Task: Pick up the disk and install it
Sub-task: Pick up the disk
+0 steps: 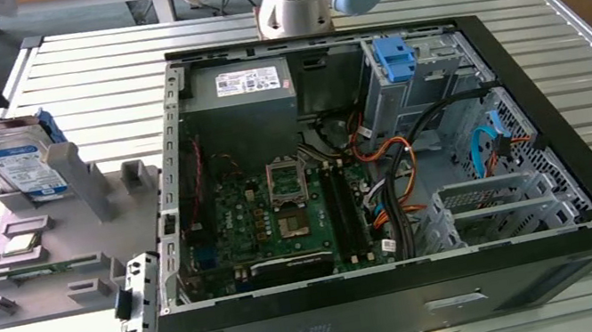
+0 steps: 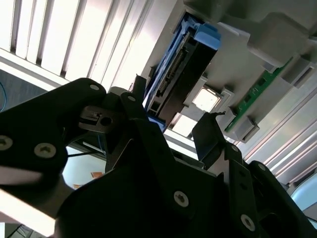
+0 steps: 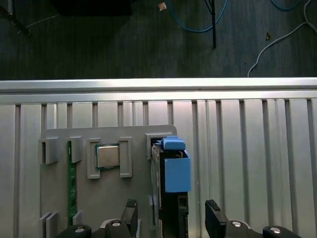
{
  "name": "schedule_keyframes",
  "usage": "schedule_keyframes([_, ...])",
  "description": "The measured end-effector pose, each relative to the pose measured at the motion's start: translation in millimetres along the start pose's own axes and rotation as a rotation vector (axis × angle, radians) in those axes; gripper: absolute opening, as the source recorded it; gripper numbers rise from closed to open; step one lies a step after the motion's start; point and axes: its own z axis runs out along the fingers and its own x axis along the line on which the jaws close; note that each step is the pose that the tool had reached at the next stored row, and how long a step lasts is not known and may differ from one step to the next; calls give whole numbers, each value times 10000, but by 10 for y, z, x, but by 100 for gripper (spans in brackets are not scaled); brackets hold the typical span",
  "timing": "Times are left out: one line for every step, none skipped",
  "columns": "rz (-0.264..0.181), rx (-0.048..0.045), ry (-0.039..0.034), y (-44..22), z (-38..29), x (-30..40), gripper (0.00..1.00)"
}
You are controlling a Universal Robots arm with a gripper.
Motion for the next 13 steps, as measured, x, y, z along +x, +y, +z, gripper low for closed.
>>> schedule_keyframes([-37,-3,1,0,7,0,65])
schedule_keyframes([-72,-4,2,-1,15,1,65])
schedule_keyframes([-105,-8,4,-1,23,2,65])
schedule_keyframes([-140,-10,5,-1,32,2,65])
schedule_keyframes([-174,-13,7,-2,41,3,65])
schedule_keyframes([-208,-16,8,-2,50,3,65])
schedule_keyframes([-238,-18,9,-2,59,4,65])
schedule_keyframes([-264,-24,11,-2,67,5,65])
schedule_keyframes([-289,-30,12,-3,77,5,65])
schedule_keyframes([-316,-35,13,-3,85,6,65])
schedule_keyframes([-342,-40,14,-4,93,6,65])
schedule_keyframes([-372,-42,15,-4,102,7,65])
schedule_keyframes([-399,-44,16,-4,109,7,65])
